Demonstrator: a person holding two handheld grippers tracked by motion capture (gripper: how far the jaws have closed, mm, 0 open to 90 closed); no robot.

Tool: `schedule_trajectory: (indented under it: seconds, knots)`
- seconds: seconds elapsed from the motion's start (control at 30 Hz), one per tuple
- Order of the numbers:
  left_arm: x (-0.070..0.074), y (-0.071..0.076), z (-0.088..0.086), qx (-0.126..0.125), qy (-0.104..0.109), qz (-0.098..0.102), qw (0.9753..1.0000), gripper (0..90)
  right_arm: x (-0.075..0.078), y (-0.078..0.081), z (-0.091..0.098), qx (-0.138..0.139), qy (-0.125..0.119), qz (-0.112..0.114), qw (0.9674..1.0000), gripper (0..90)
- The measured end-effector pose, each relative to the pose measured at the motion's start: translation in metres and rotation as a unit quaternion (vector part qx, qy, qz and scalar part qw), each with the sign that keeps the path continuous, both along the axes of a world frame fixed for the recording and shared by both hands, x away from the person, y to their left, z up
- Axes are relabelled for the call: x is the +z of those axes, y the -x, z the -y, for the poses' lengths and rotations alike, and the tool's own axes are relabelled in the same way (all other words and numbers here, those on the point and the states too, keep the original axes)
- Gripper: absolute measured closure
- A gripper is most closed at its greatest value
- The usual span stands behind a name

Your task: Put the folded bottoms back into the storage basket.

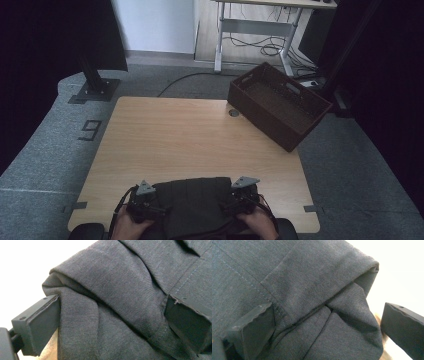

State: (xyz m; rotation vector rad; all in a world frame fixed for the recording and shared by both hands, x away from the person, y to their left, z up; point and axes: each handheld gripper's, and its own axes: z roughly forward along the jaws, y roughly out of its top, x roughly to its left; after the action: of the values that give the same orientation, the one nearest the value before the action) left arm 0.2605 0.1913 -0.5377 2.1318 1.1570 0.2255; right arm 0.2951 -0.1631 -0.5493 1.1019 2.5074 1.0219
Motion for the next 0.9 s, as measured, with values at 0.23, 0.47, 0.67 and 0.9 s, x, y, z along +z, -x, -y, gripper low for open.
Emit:
schedule_trajectory:
  seconds: [0.23, 0.47, 0.67, 0.9]
  knots:
    - [0.000, 0.005, 0.001, -0.007, 0.000, 0.001, 1.0000, 1.8, 0.001, 0.005, 0.001, 0.002, 0.001, -0.003, 1.0000, 0.1]
    - [0.004, 0.002, 0.001, -0.028, -0.013, 0.013, 0.9994, 1.0, 0.002, 0.003, 0.003, 0.013, -0.004, -0.008, 0.9999, 2.3]
    - [0.010, -0.004, 0.000, -0.044, -0.006, 0.020, 0.9988, 0.0, 0.004, 0.000, 0.007, 0.021, -0.021, -0.021, 0.9993, 4.2]
    - [0.021, -0.019, -0.008, -0.037, 0.004, 0.039, 0.9986, 0.0, 0.012, -0.003, 0.012, 0.019, -0.033, -0.014, 0.9992, 1.3]
